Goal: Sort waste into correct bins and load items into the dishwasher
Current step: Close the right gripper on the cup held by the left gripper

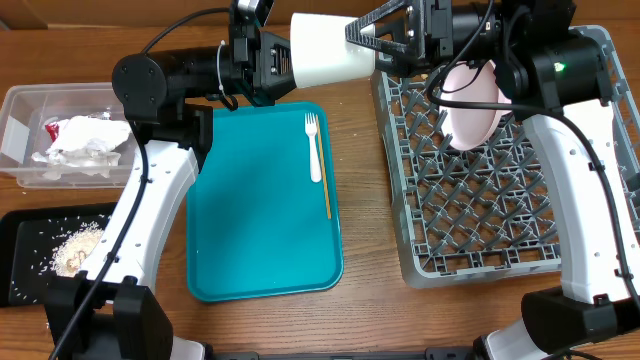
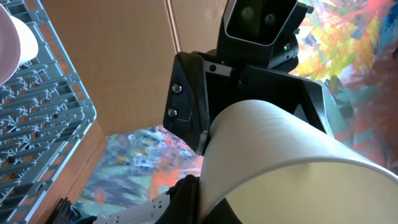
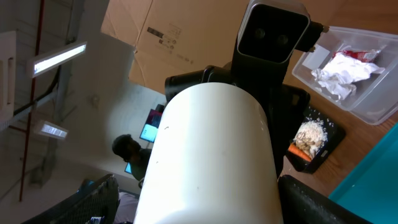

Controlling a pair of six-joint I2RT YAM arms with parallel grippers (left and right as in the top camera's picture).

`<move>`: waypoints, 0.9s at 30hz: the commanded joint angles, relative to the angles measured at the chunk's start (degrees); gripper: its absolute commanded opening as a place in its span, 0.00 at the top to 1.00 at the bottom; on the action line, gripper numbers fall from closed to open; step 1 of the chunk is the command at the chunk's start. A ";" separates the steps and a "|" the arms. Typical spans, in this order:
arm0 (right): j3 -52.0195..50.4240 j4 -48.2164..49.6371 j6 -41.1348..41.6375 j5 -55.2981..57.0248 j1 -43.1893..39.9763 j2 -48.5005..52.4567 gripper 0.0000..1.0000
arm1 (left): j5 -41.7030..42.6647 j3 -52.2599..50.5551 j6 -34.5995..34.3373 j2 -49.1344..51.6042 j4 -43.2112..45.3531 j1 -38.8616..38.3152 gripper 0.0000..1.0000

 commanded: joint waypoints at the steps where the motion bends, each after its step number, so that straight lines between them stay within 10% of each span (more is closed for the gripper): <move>1: 0.28 0.24 -0.31 -3.74 1.29 -0.57 0.21 | -0.04 0.42 -0.72 0.70 -0.20 0.31 0.96; 27: 0.28 -2.54 -1.84 -3.69 2.51 -0.57 0.25 | -0.48 0.42 -0.68 0.70 -0.20 1.99 0.96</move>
